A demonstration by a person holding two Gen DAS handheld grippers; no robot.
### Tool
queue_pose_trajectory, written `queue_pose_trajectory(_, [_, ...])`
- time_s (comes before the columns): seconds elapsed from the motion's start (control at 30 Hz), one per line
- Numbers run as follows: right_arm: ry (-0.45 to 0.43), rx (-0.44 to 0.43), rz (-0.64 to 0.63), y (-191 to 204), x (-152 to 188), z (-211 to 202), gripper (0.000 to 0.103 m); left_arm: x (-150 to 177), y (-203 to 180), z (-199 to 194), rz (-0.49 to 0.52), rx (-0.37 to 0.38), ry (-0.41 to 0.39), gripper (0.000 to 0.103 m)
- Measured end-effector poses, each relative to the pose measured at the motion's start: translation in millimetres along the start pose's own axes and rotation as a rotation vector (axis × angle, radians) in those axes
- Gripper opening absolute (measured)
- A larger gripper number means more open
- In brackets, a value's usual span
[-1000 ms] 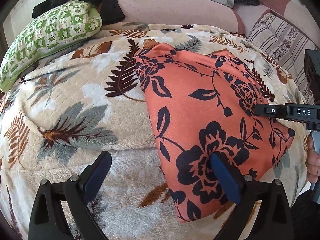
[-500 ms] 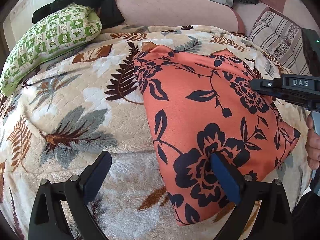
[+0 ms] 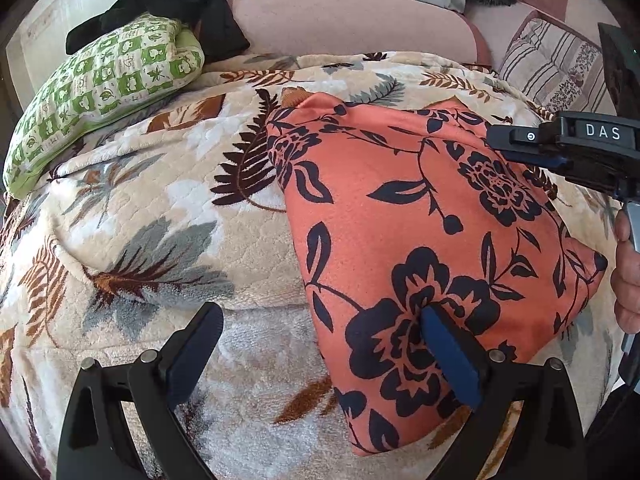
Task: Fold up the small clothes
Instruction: 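Hold the folded dress bundle with both grippers and press it together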
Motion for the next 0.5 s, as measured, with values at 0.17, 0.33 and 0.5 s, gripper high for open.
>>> queue_pose_trajectory(0.17, [0.119,0.039,-0.031,3.9,21.1,33.0,0.028,-0.1,-0.7,0.3,0.007,-0.013,-0.004,0.101])
queue_pose_trajectory(0.33, [0.099,0.019,-0.028,4.1,16.3,19.9,0.028,-0.8,-1.5,-1.4,0.012,-0.025,-0.009,0.101])
queue_pose_trajectory(0.5, [0.068,-0.024,0.005,-7.8,9.6,0.5,0.028,-6.9,-6.7,-8.5,0.014,-0.008,-0.027,0.101])
Point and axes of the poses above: each gripper's, at about its wrist camera, not at the fingertips, and z roughly the way its jaws point, y to its left, x to its underside, the point moved 9 cm from there along z, roughly the way its jaws point, and after that the axes turned 12 degrees about x, right-handed, at the moved point
